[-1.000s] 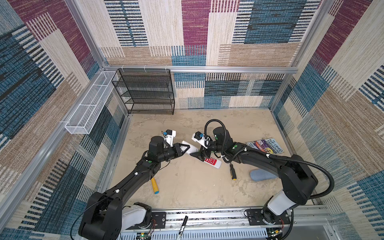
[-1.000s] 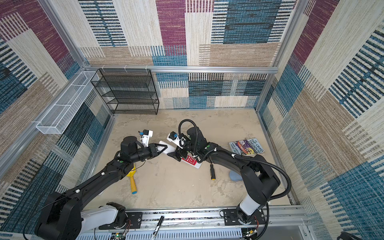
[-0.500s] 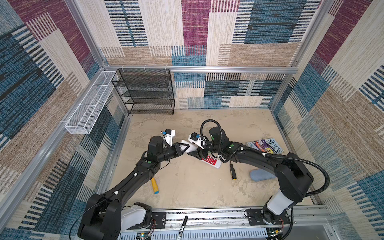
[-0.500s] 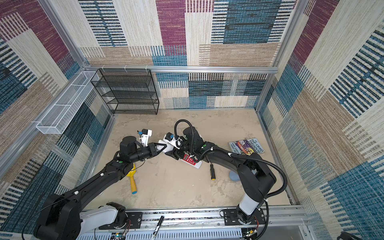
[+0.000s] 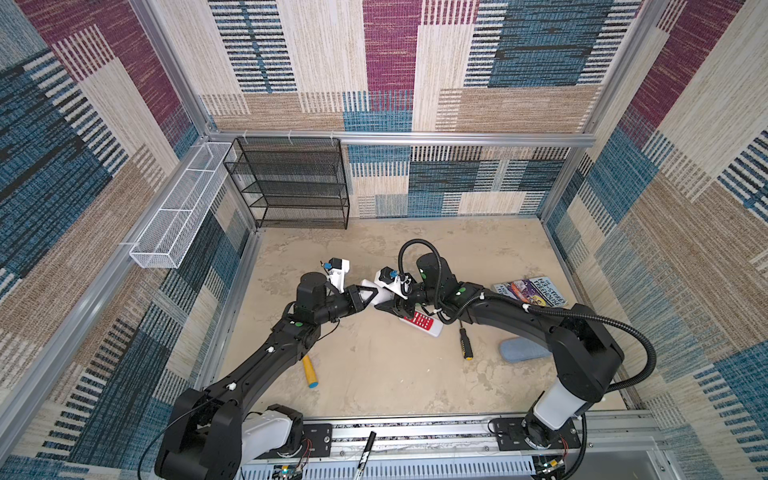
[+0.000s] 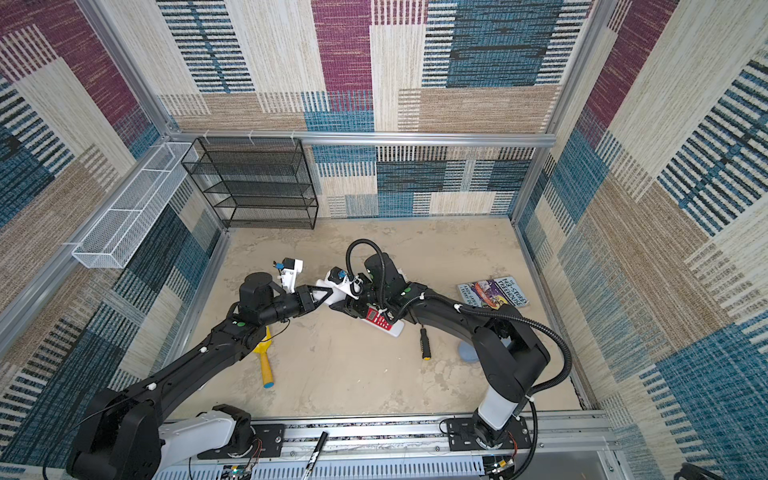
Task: Unload the batteries from the remote control
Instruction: 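Lower the white remote toward the table with the right gripper, then set the white remote down, batteries up, and open the right gripper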
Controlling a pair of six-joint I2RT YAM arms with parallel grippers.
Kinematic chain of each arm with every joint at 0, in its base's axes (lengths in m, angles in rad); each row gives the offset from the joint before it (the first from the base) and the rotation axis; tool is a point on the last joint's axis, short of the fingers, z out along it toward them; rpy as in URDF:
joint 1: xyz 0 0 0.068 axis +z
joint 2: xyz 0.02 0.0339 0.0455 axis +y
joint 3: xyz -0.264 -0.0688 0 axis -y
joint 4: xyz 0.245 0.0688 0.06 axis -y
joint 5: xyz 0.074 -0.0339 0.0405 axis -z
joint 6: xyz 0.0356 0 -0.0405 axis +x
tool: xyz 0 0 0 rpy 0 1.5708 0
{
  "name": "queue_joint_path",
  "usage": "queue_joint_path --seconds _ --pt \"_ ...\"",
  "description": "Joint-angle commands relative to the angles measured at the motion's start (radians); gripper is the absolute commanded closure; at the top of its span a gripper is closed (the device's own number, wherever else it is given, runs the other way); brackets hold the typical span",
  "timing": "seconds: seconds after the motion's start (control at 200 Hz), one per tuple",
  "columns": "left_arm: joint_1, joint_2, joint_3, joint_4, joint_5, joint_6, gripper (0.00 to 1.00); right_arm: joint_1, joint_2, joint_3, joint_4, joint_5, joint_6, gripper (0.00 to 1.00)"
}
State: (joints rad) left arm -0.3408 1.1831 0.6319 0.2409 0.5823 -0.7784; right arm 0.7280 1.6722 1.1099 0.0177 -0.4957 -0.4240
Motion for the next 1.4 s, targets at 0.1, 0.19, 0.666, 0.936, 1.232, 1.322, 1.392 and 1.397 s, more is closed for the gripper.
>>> queue_joint_path --seconds 0.1,0.19,0.666,0.936,1.232,1.322,1.392,1.397 --pt "0.000 -0.012 0.008 -0.053 0.014 0.037 0.43 -0.005 0.006 -0.008 0.001 0.076 -0.043 0.60" --pt "0.003 -0.032 0.014 -0.106 -0.044 0.056 0.23 -0.004 0.012 -0.021 -0.012 0.090 -0.054 0.61" --pt "0.116 -0.143 0.055 -0.384 -0.216 0.148 0.00 0.039 0.078 -0.055 -0.130 0.109 -0.107 0.56" --pt "0.138 -0.152 0.045 -0.384 -0.211 0.157 0.01 0.079 0.181 0.002 -0.229 0.166 -0.162 0.53" --pt "0.146 -0.144 0.028 -0.361 -0.201 0.151 0.01 0.091 0.243 0.051 -0.285 0.176 -0.236 0.48" --pt "0.148 -0.143 0.026 -0.361 -0.199 0.149 0.01 0.094 0.260 0.063 -0.299 0.173 -0.254 0.45" --pt "0.148 -0.145 0.026 -0.360 -0.199 0.151 0.02 0.095 0.271 0.073 -0.312 0.168 -0.268 0.42" --pt "0.148 -0.145 0.026 -0.361 -0.199 0.151 0.02 0.095 0.273 0.073 -0.312 0.168 -0.268 0.42"
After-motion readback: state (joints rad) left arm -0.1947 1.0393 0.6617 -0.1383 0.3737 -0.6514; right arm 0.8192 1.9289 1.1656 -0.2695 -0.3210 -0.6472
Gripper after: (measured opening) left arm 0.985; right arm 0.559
